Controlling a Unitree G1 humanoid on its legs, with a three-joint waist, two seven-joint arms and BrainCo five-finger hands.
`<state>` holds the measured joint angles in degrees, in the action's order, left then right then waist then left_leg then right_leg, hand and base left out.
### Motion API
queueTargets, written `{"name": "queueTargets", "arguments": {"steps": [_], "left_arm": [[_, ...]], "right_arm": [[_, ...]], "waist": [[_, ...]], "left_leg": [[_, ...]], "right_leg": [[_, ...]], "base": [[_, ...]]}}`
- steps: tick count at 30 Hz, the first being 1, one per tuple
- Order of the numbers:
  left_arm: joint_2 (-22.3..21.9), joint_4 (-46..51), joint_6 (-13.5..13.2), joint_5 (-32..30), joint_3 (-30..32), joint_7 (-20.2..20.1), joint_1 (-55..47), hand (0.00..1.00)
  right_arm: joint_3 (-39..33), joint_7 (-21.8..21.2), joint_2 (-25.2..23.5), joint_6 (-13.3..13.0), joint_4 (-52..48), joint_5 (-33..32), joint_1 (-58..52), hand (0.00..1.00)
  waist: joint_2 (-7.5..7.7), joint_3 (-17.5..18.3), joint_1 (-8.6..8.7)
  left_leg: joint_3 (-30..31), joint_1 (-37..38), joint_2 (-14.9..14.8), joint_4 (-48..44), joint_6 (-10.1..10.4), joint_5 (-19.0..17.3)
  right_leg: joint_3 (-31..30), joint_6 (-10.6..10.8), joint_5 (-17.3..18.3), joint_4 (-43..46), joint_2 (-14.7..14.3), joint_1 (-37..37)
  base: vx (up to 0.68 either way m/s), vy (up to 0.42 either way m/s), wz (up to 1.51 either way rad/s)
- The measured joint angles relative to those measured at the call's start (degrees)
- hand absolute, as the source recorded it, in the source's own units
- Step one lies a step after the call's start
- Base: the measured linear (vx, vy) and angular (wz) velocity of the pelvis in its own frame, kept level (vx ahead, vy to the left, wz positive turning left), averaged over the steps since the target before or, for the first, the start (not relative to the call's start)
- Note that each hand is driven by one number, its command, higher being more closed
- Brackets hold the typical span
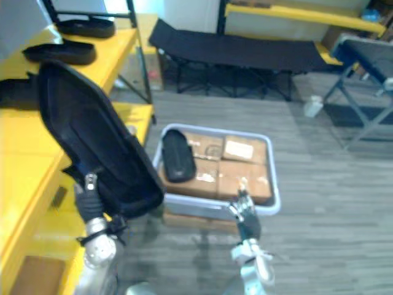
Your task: Walk over and take plastic housings, then place them on the shelf
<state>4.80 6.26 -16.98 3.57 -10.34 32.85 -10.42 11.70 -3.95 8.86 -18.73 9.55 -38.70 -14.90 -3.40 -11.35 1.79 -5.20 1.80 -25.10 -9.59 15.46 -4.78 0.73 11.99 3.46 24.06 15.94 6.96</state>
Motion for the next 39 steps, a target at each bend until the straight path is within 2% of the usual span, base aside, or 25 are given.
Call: {"name": "queueTargets", "arguments": {"steps": [1, 3, 4, 5, 6, 7, 8, 9, 10, 13, 15, 16, 18, 20, 24, 25, 26, 27, 28, 29, 31, 33, 35, 38, 39], "left_arm": [[-0.7, -0.1, 0.0, 0.0, -0.5, -0.1, 0.5, 1.0], [-1.3, -1.3, 0.0, -0.1, -0.6, 0.8, 3.6, 1.0], [-2.0, -2.8, 0.2, 0.0, -0.9, 0.9, 5.2, 1.0], [-2.1, -2.9, 0.3, 0.2, -1.1, 0.8, 5.6, 1.0], [-2.1, -3.1, 0.5, 1.2, -1.7, 0.7, 5.9, 1.0], [-2.4, -3.4, 0.4, 2.2, -2.1, 0.0, 4.9, 1.0], [-2.9, -3.5, 0.4, 2.6, -2.3, -0.5, 4.0, 1.0], [-3.3, -3.5, -0.2, 2.6, -2.7, -0.9, 2.0, 1.0], [-3.0, -3.5, -0.9, 2.7, -3.7, -1.4, 0.7, 1.0], [-2.7, -3.5, -1.8, 2.8, -5.8, -3.0, 1.8, 1.0], [-2.7, -3.5, -1.6, 3.0, -6.8, -4.6, 2.7, 1.0], [-2.5, -3.5, -1.6, 3.3, -7.3, -5.5, 2.8, 1.0], [-1.1, -2.7, -0.5, 4.3, -7.6, -6.7, 2.7, 1.0], [0.7, -1.9, 0.9, 4.6, -7.7, -7.1, 2.5, 1.0], [3.3, -1.1, 2.5, 4.5, -6.5, -7.7, 0.4, 1.0], [3.2, -0.6, 2.6, 4.5, -6.0, -7.5, -0.2, 1.0], [3.2, 0.6, 2.6, 4.5, -4.7, -6.6, -1.3, 1.0], [3.3, 1.2, 2.6, 4.5, -2.8, -6.1, -1.9, 1.0], [3.4, 2.0, 2.6, 4.5, 0.4, -4.8, -2.3, 1.0], [2.9, 2.0, 2.6, 4.5, 1.7, -4.0, -2.4, 1.0], [-0.1, 3.9, 2.6, 4.3, 5.0, -1.9, -4.7, 1.0], [-1.2, 7.4, 2.6, 4.0, 7.3, -1.0, -7.1, 1.0], [-1.3, 10.5, 2.5, 3.0, 11.2, 0.0, -8.3, 1.0], [-1.3, 14.8, 0.9, 2.6, 19.9, 1.4, -8.9, 1.0], [-1.3, 15.5, -0.2, 2.7, 22.2, 2.2, -8.8, 1.0]], "right_arm": [[-0.1, -0.1, 0.8, 0.1, 0.0, 0.0, 0.0, 0.0], [-0.1, -0.8, 1.7, 0.2, -0.1, 0.0, 0.0, 0.0], [0.1, 0.1, 2.2, 1.1, 0.0, 0.1, -0.2, 0.0], [0.1, 0.4, 2.1, 1.2, 0.1, 0.4, -0.2, 0.0], [0.1, 1.7, 1.9, 1.4, 0.2, 2.2, -0.7, 0.0], [-0.2, 2.6, 1.7, 1.2, 0.1, 3.8, -1.4, 0.0], [-0.6, 2.7, 1.9, 1.2, 0.2, 4.0, -2.0, 0.0], [-2.1, 2.7, 1.9, 1.0, 0.1, 4.0, -2.4, 0.0], [-3.9, 2.7, 1.9, 0.9, 0.1, 4.2, -2.6, 0.0], [-4.1, 2.7, 1.8, 1.0, 0.0, 6.0, -3.3, 0.0], [-3.7, 2.7, 1.0, 1.0, -0.2, 6.0, -3.6, 0.0], [-3.6, 2.8, 0.3, 1.1, -0.6, 6.0, -3.8, 0.0], [-2.7, 4.2, -0.9, 1.1, -2.1, 7.6, -3.6, 0.0], [-1.7, 5.2, -1.8, 1.0, -2.4, 10.4, -2.8, 0.0], [-0.3, 5.2, -3.4, 0.2, -2.4, 12.8, -2.2, 0.0], [-0.2, 5.2, -3.4, 0.2, -2.4, 13.4, -2.2, 0.0], [0.2, 5.2, -3.5, 0.0, -2.4, 14.8, -1.9, 0.0], [0.9, 5.1, -3.5, 0.0, -2.4, 14.9, -1.5, 0.0], [1.5, 4.7, -3.6, 0.0, -2.4, 15.1, -0.9, 0.0], [1.3, 4.4, -3.5, -0.1, -2.4, 15.2, -0.6, 0.0], [0.2, 3.9, -2.1, -0.9, -2.4, 15.2, -0.5, 0.0], [-0.2, 4.0, -0.6, -1.1, -2.4, 15.3, 0.2, 0.0], [-0.2, 4.1, -0.6, -1.2, -2.3, 15.3, 1.4, 0.0], [-0.3, 5.1, -1.2, -1.7, -2.4, 17.5, 4.3, 0.0], [-0.6, 5.4, -1.2, -1.8, -2.3, 17.7, 5.0, 0.0]], "waist": [[-0.34, 0.2, 0.66], [-0.51, 0.2, 0.98], [-0.71, 0.1, 2.13], [-0.63, 0.0, 2.24], [-0.23, -0.5, 2.37], [0.27, -1.6, 2.37], [0.53, -1.9, 2.09], [-0.01, -1.5, 1.71], [-1.08, -1.0, 1.9], [-1.58, -0.7, 2.14], [-1.79, -0.5, 2.43], [-1.99, -0.2, 2.22], [-1.39, 0.1, 1.8], [-0.79, 0.4, 0.99], [1.39, 1.7, -0.81], [1.57, 1.8, -0.9], [1.48, 2.2, -0.93], [2.66, 3.3, -1.18], [4.7, 4.2, -1.62], [4.59, 4.2, -1.79], [2.67, 4.8, -2.17], [1.73, 5.1, -3.48], [1.81, 5.0, -4.36], [3.02, 4.3, -5.69], [3.48, 4.2, -6.36]], "left_leg": [[0.0, 0.1, -0.1, 0.1, 0.1, 0.7], [2.8, -0.7, -0.6, -0.8, -1.3, 3.3], [6.7, -4.9, -0.5, -3.1, -6.9, 8.1], [7.1, -5.7, -0.3, -3.8, -8.3, 9.4], [7.9, -9.4, 0.0, -6.2, -15.4, 16.4], [7.1, -11.0, 0.3, -7.0, -18.1, 23.1], [5.8, -11.3, 1.1, -8.8, -15.5, 21.0], [3.2, -11.8, 4.6, -14.2, -10.5, 13.9], [-1.6, -12.0, 7.4, -19.3, -10.2, 7.6], [-12.8, -11.8, 9.2, -24.4, -12.0, -1.9], [-16.0, -10.7, 9.7, -21.2, -12.5, -4.7], [-15.9, -9.2, 11.2, -16.7, -11.4, -5.6], [-15.7, -7.7, 13.8, -10.9, -9.9, -4.9], [-15.7, -7.7, 14.5, -9.6, -9.7, -4.7], [-13.7, -4.5, 16.0, -5.6, -11.1, -3.0], [-13.2, -3.7, 15.9, -4.6, -11.2, -2.5], [-12.6, -2.9, 15.6, -2.7, -11.2, -1.5], [-12.5, -2.7, 15.9, -1.0, -10.9, -0.6], [-12.2, -3.0, 17.1, -0.2, -10.5, -0.1], [-11.4, -2.8, 17.0, 0.2, -10.3, 0.1], [-9.3, -2.3, 16.7, 2.0, -9.7, 1.1], [-8.9, -1.4, 16.8, 3.1, -9.8, 1.2], [-6.7, -0.8, 17.2, 3.1, -9.8, 1.2], [-3.7, 0.2, 18.0, 2.9, -10.0, 0.9], [-2.2, 0.2, 17.8, 3.0, -10.1, 0.7]], "right_leg": [[-0.2, 2.7, 3.5, 1.0, 0.1, -0.2], [1.7, 3.7, 11.8, 5.3, 0.2, -0.1], [4.7, 1.8, 14.2, 8.3, 0.2, -0.3], [5.4, 1.3, 14.6, 8.3, 0.2, -0.4], [7.9, -0.5, 16.0, 7.8, 0.0, -1.9], [10.7, -2.3, 16.7, 6.4, -0.1, -4.7], [11.6, -2.9, 16.6, 5.9, 0.5, -5.5], [12.5, -3.7, 16.0, 4.4, 1.0, -6.5], [13.4, -4.3, 14.8, 2.4, 0.8, -7.1], [16.2, -4.5, 12.7, -0.5, -0.4, -7.9], [18.7, -3.9, 11.5, -2.8, -1.1, -9.2], [19.8, -3.5, 10.4, -4.3, -1.2, -10.1], [20.0, -3.3, 7.8, -7.6, -0.8, -10.9], [19.8, -3.2, 5.5, -9.8, -0.8, -11.2], [19.9, -3.9, 1.6, -9.5, -0.7, -13.9], [19.7, -4.2, 1.3, -8.0, -0.7, -13.6], [19.5, -5.0, 3.6, -7.1, -0.9, -12.8], [19.4, -5.9, 4.3, -11.8, -1.9, -13.1], [20.8, -5.4, 1.6, -15.8, -2.5, -13.4], [21.3, -5.3, 1.6, -16.1, -2.8, -13.9], [23.1, -5.4, 1.6, -14.5, -3.3, -14.3], [23.3, -5.4, 1.6, -12.8, -3.1, -14.5], [24.7, -5.4, 1.6, -10.0, -2.5, -15.0], [24.9, -5.9, 1.2, -2.1, -0.6, -14.5], [24.0, -8.0, -0.2, 1.4, -0.5, -13.6]], "base": [[-0.03, -0.332, 0.14], [-0.04, -0.429, 0.48], [-0.05, -0.379, 0.79], [-0.09, -0.436, 1.1], [-0.08, -0.275, 0.91], [-0.1, -0.344, 0.9], [-0.09, -0.262, 0.53], [-0.07, -0.243, 0.22], [-0.05, -0.193, 0.18], [0.01, -0.077, 0.36], [0.06, 0.008, 0.59], [0.08, 0.046, 0.52], [0.1, 0.074, 0.31], [0.1, 0.117, 0.16], [0.14, 0.097, 0.28], [0.1, -0.009, 0.34], [0.07, -0.07, 0.26], [0.08, -0.137, 0.31], [0.08, -0.136, 0.19], [0.09, -0.123, 0.27], [0.09, -0.055, 0.37], [0.08, 0.004, 0.33], [0.09, 0.021, 0.5], [0.09, 0.046, 0.63], [0.09, 0.053, 0.73]]}}
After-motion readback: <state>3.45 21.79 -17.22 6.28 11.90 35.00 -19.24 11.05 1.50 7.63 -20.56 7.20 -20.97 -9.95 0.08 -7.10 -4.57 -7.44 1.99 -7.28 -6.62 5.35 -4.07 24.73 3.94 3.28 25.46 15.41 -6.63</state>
